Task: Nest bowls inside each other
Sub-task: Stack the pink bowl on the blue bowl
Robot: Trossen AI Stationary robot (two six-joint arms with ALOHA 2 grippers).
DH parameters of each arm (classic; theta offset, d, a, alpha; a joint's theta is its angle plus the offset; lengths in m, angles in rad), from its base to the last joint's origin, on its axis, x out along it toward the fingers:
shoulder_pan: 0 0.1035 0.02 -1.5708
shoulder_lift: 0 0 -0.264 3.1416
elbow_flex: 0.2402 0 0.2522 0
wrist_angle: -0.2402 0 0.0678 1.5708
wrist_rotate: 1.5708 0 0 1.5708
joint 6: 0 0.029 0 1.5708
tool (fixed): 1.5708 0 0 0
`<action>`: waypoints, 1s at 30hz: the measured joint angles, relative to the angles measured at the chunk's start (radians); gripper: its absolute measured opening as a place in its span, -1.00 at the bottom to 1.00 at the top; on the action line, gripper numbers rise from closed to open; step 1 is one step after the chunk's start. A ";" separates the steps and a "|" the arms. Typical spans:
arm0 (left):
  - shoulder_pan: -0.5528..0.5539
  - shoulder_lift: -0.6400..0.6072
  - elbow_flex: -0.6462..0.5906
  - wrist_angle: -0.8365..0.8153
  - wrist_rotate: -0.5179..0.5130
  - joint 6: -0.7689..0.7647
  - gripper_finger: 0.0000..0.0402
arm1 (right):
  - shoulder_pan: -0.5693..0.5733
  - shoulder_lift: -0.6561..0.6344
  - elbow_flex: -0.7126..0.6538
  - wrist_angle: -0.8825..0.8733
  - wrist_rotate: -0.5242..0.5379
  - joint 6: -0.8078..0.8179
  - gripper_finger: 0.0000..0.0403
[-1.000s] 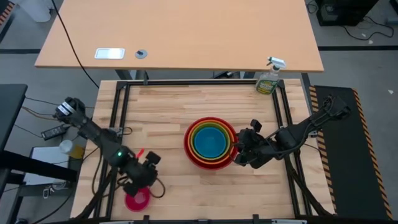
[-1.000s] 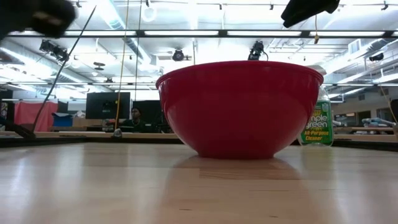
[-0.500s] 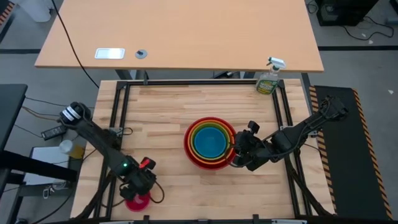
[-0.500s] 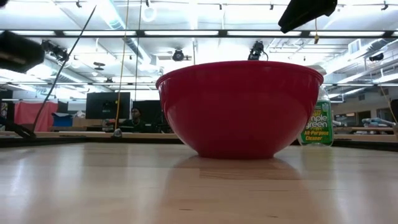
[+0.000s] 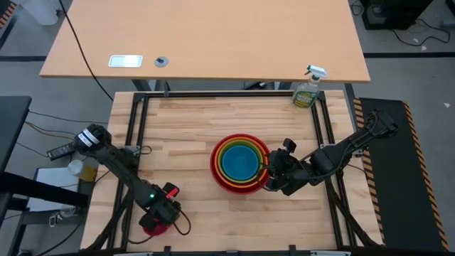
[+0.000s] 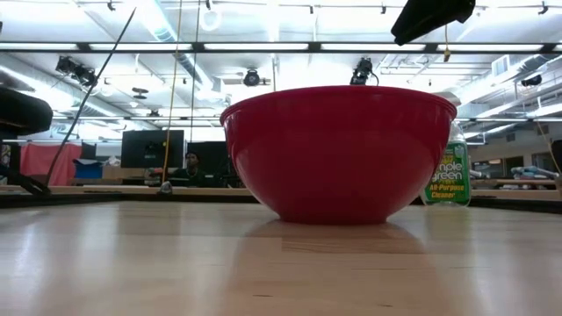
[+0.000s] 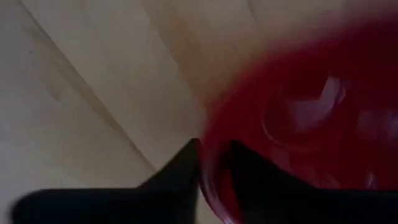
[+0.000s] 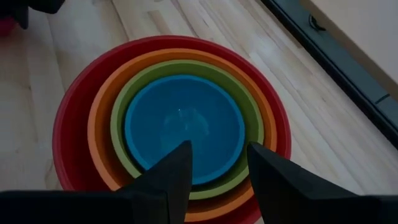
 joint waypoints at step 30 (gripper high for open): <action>0.719 -0.177 0.352 0.274 -0.166 0.317 -0.93 | 0.000 -0.001 0.000 -0.008 0.037 0.053 -0.20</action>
